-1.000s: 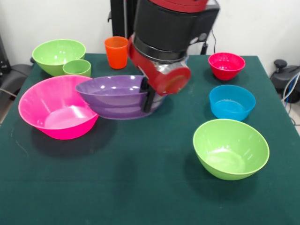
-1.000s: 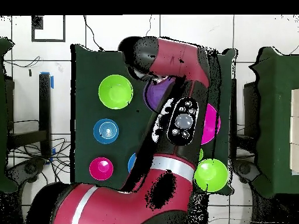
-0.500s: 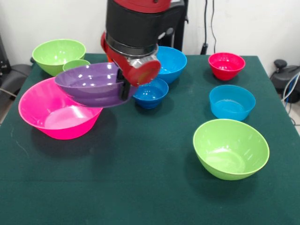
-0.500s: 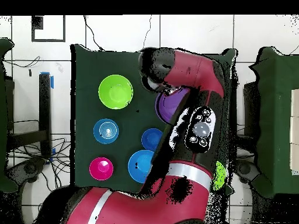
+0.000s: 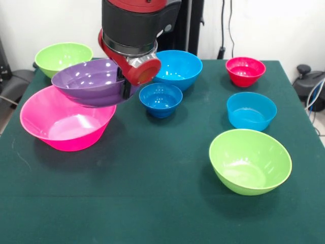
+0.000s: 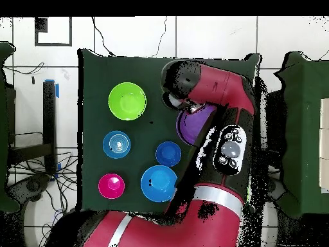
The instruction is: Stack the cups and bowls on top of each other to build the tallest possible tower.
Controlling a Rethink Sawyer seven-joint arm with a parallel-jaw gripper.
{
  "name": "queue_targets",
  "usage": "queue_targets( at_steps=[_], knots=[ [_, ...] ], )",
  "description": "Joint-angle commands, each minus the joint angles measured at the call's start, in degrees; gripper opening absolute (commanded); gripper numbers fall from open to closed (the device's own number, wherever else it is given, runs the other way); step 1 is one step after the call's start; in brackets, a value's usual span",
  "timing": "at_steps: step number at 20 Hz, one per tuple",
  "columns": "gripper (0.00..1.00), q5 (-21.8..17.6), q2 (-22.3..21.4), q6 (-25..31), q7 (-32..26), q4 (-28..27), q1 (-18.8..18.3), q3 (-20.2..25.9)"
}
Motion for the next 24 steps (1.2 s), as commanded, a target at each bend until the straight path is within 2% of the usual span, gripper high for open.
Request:
queue_targets(
  at_steps=[1, 16, 20, 24],
  knots=[
    [0.0, -5.8, -1.4, -2.6, -18.9, 7.0, -2.7, 10.0],
    [0.0, -11.6, 0.4, -3.6, -25.9, 2.7, -7.7, 14.0],
    [0.0, -13.1, 1.1, -4.6, -28.1, 2.6, -9.5, 15.8],
    [0.0, -14.2, 1.4, -6.0, -28.0, 3.2, -10.4, 16.7]
  ],
)
